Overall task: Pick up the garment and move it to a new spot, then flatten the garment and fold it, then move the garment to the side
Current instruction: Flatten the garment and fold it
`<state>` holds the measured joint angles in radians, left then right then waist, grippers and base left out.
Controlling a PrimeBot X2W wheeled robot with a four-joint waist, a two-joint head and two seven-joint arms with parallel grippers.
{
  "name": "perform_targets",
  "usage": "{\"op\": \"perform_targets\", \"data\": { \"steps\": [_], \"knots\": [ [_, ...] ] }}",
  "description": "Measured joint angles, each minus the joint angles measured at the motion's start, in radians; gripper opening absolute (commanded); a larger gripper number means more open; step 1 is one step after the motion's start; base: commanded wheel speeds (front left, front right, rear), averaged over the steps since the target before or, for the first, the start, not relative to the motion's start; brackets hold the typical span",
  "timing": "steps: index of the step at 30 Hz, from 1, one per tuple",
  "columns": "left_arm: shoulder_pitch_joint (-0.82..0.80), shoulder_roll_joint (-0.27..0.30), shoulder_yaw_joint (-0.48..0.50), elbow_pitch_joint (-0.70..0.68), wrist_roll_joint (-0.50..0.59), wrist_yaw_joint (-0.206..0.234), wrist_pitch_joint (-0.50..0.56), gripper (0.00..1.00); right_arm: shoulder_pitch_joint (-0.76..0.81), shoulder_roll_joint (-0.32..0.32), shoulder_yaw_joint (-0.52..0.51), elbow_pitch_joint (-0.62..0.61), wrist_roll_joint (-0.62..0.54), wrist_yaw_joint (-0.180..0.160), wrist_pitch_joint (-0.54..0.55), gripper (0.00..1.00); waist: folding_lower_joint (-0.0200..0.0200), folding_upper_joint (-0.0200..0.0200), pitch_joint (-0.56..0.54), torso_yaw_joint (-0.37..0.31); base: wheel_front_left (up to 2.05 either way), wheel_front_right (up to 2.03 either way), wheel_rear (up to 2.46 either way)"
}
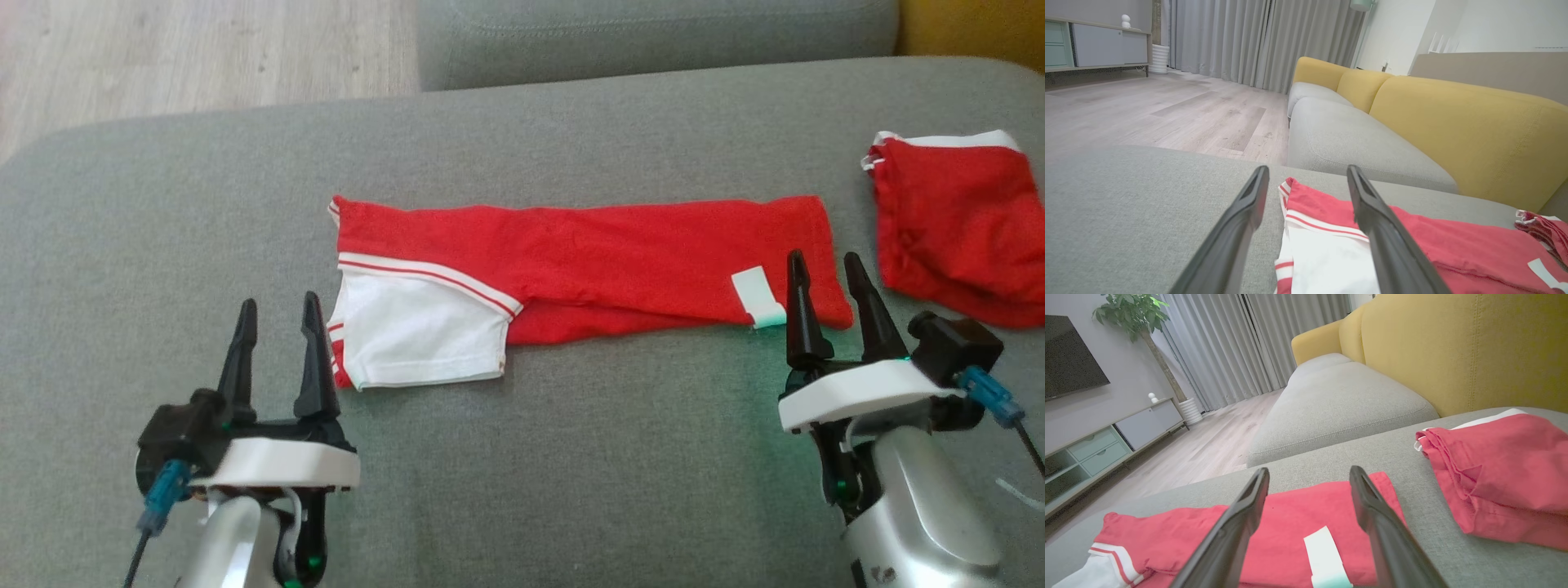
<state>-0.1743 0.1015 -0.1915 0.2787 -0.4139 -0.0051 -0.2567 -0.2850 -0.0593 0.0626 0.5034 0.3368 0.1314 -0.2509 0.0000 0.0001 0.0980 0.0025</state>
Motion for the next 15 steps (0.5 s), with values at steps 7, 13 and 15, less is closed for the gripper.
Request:
{"op": "perform_targets", "data": {
  "steps": [7,13,15],
  "knots": [
    [-0.033,-0.028,0.008,0.026,0.047,-0.040,0.000,1.00,-0.071,0.001,-0.071,0.038,-0.098,0.000,0.042,1.00,0.0001,0.0000,0.056,0.024,0.00,0.00,0.00],
    [-0.092,-0.045,0.008,0.035,0.065,-0.058,0.000,1.00,-0.181,0.000,-0.184,0.152,-0.136,0.000,0.094,1.00,0.0003,0.0000,0.105,0.061,0.00,0.00,0.00],
    [-0.100,-0.048,0.008,0.039,0.065,-0.066,0.000,1.00,-0.204,0.001,-0.227,0.203,-0.161,0.000,0.109,1.00,0.0002,0.0000,0.118,0.074,0.00,0.00,0.00]
  ]
}}
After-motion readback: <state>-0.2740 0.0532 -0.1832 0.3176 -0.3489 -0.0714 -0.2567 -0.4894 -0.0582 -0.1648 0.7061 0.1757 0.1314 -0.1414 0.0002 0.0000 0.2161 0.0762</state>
